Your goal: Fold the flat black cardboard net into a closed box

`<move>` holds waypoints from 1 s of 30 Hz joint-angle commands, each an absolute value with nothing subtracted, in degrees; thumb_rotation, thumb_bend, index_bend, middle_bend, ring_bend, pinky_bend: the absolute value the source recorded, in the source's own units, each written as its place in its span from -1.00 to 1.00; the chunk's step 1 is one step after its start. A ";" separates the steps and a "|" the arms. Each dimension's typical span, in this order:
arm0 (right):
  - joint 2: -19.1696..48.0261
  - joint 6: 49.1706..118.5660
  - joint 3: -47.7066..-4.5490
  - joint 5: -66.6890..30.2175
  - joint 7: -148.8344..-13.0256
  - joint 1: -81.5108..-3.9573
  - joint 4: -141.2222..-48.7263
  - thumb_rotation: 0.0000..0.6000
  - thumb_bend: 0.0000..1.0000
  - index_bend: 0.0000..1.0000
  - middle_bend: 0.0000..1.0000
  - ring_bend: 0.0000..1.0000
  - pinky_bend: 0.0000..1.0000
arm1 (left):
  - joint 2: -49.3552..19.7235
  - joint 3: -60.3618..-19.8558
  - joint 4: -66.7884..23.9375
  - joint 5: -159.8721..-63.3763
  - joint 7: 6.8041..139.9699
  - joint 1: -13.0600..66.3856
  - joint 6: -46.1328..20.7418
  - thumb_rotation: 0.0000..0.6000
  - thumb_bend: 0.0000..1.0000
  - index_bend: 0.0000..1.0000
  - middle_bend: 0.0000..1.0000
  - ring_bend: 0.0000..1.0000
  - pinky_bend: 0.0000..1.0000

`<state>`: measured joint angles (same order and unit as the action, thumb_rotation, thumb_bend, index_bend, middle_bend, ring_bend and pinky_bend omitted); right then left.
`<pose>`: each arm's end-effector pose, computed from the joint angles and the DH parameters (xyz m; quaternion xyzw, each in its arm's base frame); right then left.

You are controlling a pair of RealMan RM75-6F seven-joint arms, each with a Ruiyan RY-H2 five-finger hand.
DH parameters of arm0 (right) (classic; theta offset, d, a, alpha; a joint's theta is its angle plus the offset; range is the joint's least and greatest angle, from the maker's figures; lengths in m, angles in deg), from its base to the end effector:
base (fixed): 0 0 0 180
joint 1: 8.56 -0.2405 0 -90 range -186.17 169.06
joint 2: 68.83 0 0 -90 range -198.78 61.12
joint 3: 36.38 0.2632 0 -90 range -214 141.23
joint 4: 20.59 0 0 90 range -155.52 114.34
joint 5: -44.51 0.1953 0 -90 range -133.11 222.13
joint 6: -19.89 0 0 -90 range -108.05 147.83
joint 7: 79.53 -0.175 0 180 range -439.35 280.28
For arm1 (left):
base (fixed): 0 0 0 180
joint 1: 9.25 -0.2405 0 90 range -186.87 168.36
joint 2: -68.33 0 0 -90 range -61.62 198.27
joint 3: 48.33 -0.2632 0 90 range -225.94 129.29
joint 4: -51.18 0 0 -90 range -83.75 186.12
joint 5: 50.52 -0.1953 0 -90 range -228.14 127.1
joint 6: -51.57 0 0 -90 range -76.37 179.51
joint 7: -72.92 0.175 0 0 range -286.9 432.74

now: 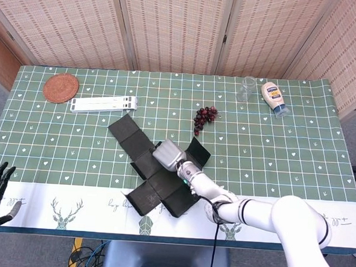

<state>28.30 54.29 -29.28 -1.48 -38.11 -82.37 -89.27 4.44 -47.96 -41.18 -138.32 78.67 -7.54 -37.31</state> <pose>-0.0126 -0.4258 -0.0937 0.8958 -0.1488 0.2246 0.3536 -0.3166 0.1856 0.1782 -0.6079 -0.3589 -0.3538 0.6136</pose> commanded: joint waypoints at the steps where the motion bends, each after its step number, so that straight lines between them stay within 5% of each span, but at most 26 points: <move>1: 23.87 57.57 -31.40 3.56 -35.80 -81.18 -94.00 1.00 0.07 -0.63 -0.37 0.71 1.00 | 4.29 -47.85 -41.17 -138.45 78.69 -7.26 -36.98 1.00 -0.41 -0.90 -1.00 -0.96 -0.82; 6: 16.80 62.27 -30.81 2.19 -39.90 -77.88 -103.96 1.00 -0.02 -0.63 -0.37 0.71 1.00 | 3.99 -47.69 -41.13 -138.52 78.91 -6.58 -35.95 1.00 -0.41 -0.90 -1.00 -0.96 -0.82; 16: 3.34 70.83 -35.12 -23.34 -54.24 -65.60 -119.67 1.00 -0.73 -0.65 -0.40 0.71 1.00 | 3.72 -47.42 -41.76 -138.47 79.90 -5.15 -33.86 1.00 -0.41 -0.90 -1.00 -0.96 -0.82; 21: 2.95 74.68 -38.32 -31.86 -56.77 -61.34 -118.99 1.00 -0.99 -0.85 -0.56 0.70 1.00 | 3.48 -47.35 -42.32 -138.79 80.79 -4.46 -33.18 1.00 -0.41 -0.90 -1.00 -0.96 -0.82; 30: 9.05 76.69 -39.64 -36.87 -56.83 -57.62 -113.36 1.00 -1.00 -1.00 -0.83 0.63 1.00 | 3.81 -47.43 -43.49 -139.45 81.91 -4.21 -33.47 1.00 -0.41 -0.90 -1.00 -0.96 -0.82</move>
